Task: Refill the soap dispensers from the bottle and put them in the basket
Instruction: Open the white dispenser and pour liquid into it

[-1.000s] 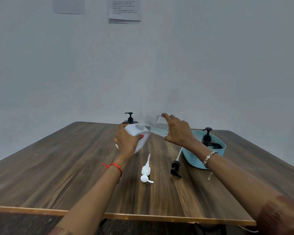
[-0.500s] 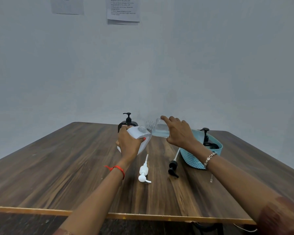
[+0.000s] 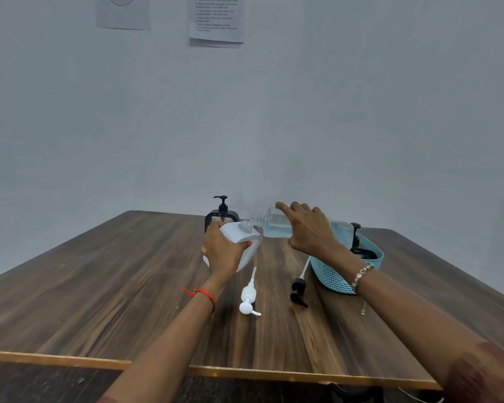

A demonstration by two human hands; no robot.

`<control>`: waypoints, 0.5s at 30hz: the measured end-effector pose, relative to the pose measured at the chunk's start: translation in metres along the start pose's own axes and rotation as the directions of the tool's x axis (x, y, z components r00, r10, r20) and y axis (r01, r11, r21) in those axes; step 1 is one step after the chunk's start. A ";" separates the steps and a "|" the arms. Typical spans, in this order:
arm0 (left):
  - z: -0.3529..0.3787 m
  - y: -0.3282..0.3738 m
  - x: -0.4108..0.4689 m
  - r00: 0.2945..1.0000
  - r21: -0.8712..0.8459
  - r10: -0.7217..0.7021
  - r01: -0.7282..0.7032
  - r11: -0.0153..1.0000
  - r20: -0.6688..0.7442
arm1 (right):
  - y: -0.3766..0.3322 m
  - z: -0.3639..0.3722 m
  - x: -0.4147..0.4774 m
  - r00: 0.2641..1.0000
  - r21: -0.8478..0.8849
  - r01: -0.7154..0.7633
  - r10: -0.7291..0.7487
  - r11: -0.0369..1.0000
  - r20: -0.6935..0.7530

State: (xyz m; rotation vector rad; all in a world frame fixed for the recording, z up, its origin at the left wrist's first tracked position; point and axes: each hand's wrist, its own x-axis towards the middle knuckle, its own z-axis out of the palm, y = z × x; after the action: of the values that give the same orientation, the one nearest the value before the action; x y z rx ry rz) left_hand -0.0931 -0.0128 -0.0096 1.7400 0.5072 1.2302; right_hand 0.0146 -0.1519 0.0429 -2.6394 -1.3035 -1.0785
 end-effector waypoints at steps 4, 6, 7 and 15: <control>-0.001 -0.002 0.001 1.000 -0.009 -0.019 0.019 1.000 -0.001 | -0.001 0.000 0.000 1.000 0.008 0.005 -0.005 1.000 0.000; -0.001 -0.003 0.001 1.000 -0.017 -0.025 0.025 1.000 -0.001 | -0.002 0.000 0.001 1.000 0.015 0.004 -0.004 1.000 0.004; -0.001 -0.003 0.001 1.000 -0.023 -0.024 0.024 0.999 0.000 | -0.002 0.000 0.001 1.000 0.018 0.002 -0.002 1.000 0.005; -0.003 -0.004 0.001 1.000 -0.025 -0.029 0.029 0.999 0.004 | -0.003 0.001 0.002 1.000 0.008 0.010 -0.010 1.000 0.008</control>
State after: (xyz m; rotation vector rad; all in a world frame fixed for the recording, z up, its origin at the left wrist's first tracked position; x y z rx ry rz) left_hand -0.0946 -0.0089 -0.0128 1.7082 0.5113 1.2081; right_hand 0.0137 -0.1481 0.0424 -2.6379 -1.3204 -1.0627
